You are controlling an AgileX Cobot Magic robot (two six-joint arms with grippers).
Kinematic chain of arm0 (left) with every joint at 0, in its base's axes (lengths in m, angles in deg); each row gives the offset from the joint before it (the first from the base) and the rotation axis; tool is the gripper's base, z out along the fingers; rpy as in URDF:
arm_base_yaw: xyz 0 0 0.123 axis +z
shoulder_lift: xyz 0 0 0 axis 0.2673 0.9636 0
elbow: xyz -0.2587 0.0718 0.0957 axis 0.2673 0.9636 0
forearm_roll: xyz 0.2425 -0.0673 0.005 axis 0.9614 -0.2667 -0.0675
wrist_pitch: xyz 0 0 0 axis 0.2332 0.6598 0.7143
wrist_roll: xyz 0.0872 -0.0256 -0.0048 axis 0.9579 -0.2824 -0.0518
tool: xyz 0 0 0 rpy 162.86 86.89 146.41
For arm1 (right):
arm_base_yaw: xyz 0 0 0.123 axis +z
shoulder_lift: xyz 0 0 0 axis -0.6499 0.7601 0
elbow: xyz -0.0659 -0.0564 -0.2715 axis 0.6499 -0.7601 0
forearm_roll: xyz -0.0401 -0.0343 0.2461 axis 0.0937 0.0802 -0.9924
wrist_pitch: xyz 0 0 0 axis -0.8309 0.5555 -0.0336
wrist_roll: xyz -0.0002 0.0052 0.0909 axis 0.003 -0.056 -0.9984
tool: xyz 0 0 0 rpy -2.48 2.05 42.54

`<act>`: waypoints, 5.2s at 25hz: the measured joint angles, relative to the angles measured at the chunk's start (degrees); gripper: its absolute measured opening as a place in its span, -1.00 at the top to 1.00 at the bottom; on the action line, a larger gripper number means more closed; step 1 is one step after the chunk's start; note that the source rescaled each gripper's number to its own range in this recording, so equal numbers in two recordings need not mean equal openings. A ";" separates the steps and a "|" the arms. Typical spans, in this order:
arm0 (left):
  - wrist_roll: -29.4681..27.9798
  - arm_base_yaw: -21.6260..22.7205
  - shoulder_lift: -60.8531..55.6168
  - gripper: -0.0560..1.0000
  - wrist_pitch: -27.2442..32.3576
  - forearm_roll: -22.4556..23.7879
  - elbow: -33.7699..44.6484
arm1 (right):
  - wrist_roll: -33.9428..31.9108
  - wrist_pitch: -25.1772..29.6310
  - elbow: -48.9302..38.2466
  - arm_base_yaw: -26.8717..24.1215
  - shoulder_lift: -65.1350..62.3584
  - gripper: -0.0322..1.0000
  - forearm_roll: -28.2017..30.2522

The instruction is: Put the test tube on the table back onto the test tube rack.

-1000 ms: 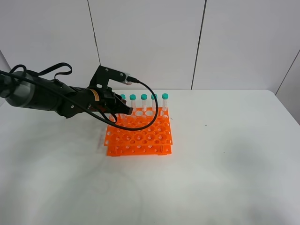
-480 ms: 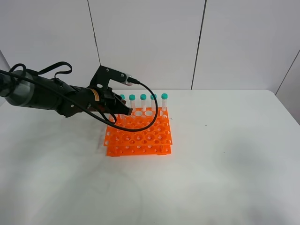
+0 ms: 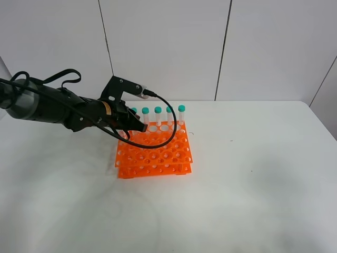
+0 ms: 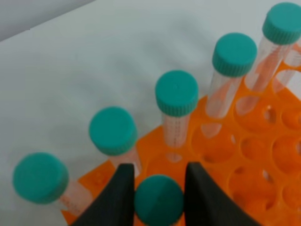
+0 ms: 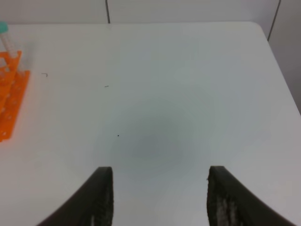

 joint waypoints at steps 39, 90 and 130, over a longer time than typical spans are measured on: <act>-2.17 0.00 -7.49 0.22 3.64 0.03 -0.73 | 0.00 0.00 0.00 0.00 0.00 -0.21 0.00; 23.20 17.42 -84.89 0.06 64.55 -27.07 28.44 | 0.00 0.00 0.00 0.00 0.00 -0.21 0.00; 12.32 17.42 -110.69 0.01 76.78 -17.95 29.63 | 0.00 0.00 0.00 0.00 0.00 -0.21 0.00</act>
